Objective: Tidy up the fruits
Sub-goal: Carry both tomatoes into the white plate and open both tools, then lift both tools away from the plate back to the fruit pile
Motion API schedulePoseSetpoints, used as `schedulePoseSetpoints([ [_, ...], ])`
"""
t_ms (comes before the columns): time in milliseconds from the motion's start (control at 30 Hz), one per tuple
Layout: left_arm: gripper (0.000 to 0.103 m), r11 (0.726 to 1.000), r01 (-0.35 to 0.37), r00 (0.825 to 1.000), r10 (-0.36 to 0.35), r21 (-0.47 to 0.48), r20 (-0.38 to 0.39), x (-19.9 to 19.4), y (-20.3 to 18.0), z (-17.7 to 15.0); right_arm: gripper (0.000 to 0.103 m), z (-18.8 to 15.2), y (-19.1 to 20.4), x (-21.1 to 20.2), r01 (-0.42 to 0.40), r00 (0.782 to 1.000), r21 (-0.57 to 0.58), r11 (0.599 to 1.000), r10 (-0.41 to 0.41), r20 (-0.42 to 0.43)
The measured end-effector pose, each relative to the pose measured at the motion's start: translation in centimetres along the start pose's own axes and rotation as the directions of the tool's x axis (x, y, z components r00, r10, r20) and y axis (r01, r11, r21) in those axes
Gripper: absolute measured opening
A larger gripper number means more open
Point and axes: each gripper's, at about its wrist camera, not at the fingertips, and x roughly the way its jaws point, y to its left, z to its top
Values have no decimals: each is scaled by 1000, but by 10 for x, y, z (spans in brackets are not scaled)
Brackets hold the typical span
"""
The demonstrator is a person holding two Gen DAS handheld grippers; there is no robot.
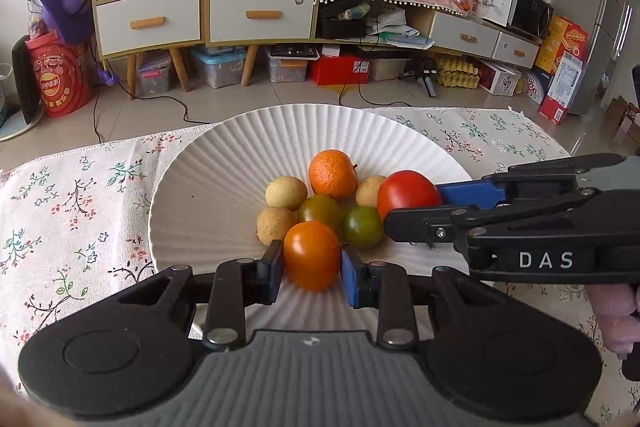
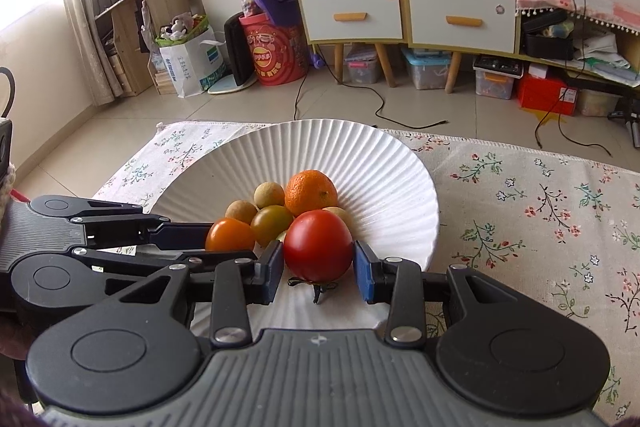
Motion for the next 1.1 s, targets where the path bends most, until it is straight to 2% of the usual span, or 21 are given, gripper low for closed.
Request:
schedulePoseSetpoints([
  [267,24,1000,-17,1000,17,7,4,-3,-3,1,36,-1,3,-2,2,1000,-7,1000,-2,-4],
  [467,33,999,-37,999,37,-27,0,-13,2,1,38,5,1,-13,6,1000,23,1000,-6,17],
  [600,43,998,-54,998,54,-45,8,-26,4,2,48,7,0,-26,13,999,47,999,-15,37],
  [767,48,995,-69,997,70,-74,13,-44,2,2,59,7,-1,-42,8,998,91,996,-13,57],
  [1000,63,995,-86,996,87,-50,8,-66,-9,-5,77,3,9,-62,5,997,101,995,-12,72],
  [1100,71,995,-89,996,90,-45,3,-74,-10,-10,80,0,12,-66,9,998,98,995,-15,66],
])
